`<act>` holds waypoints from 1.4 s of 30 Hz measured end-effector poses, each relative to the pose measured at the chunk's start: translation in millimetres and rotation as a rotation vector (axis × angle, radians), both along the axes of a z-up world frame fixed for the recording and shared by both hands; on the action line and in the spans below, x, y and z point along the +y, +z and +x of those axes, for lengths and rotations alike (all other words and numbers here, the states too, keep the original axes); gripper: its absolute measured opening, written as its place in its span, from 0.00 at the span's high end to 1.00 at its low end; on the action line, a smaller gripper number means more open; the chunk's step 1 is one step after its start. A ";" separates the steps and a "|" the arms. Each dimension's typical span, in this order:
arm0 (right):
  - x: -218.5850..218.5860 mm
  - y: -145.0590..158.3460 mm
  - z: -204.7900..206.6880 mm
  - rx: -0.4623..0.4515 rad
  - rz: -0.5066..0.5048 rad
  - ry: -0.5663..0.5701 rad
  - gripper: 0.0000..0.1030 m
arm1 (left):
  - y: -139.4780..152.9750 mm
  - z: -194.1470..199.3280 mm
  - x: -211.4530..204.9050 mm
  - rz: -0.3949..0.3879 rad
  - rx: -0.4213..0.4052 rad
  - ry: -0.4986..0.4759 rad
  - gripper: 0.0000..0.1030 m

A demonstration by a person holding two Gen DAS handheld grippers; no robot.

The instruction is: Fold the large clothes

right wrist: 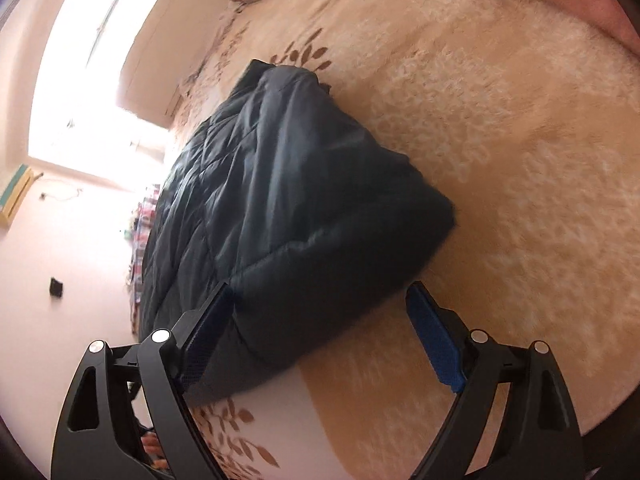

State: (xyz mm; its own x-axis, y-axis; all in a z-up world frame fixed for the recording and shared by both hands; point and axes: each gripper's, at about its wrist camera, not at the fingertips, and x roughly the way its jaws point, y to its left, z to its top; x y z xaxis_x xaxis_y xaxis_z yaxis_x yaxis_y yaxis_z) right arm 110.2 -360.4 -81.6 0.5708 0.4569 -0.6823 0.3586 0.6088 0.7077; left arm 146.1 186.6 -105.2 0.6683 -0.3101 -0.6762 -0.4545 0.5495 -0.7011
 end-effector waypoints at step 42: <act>11.8 50.7 -141.6 0.040 -0.318 0.203 0.56 | 38.7 -146.4 10.3 0.270 -0.083 -0.132 0.79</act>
